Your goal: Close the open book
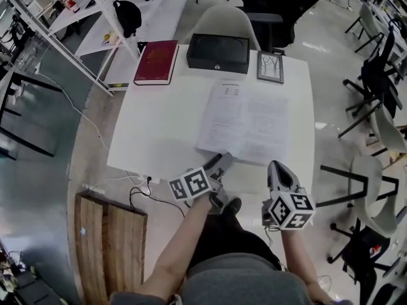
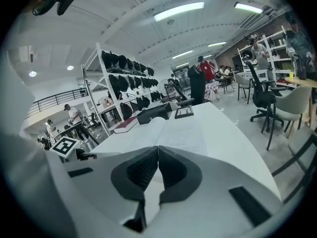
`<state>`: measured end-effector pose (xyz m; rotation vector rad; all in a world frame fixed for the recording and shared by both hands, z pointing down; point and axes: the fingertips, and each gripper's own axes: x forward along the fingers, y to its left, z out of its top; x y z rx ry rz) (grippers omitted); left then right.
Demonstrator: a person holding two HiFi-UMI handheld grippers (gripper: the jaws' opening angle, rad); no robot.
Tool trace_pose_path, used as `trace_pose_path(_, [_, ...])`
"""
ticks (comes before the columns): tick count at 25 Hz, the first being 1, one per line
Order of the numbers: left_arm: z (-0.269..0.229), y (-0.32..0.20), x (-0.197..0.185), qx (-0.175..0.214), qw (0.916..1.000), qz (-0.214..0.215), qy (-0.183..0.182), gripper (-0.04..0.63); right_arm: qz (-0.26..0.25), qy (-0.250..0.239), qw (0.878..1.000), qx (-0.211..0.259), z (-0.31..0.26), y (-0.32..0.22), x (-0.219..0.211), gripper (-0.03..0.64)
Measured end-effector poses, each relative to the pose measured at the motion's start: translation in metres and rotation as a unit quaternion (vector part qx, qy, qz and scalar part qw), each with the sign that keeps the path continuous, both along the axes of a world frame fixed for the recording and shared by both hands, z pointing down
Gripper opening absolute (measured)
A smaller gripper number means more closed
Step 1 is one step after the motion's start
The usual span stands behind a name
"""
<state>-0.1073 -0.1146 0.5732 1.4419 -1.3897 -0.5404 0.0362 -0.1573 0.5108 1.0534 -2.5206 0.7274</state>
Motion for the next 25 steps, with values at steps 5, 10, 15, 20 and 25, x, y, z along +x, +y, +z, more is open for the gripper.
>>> trace_pose_path(5, [0.001,-0.011,-0.009,0.004,0.9993,-0.02,0.032,0.178,0.003,0.004,1.0,-0.003,0.003,-0.004,-0.001,0.003])
trace_pose_path(10, [0.007,-0.011,-0.018,0.001,0.9946,-0.059,0.085,0.177,0.006,0.006,1.0,-0.005,0.005,-0.005,-0.002,0.003])
trace_pose_path(15, [0.015,-0.014,-0.026,0.002,0.9823,-0.102,0.157,0.173,0.013,0.008,1.0,-0.005,0.004,-0.007,-0.001,0.003])
trace_pose_path(20, [0.013,-0.015,-0.035,0.01,0.9829,-0.111,0.147,0.097,0.019,0.009,1.0,-0.002,0.003,-0.007,0.002,0.003])
trace_pose_path(25, [0.001,-0.018,-0.033,0.014,0.9922,-0.084,0.091,0.063,0.031,0.008,0.999,0.003,-0.001,-0.008,0.006,0.003])
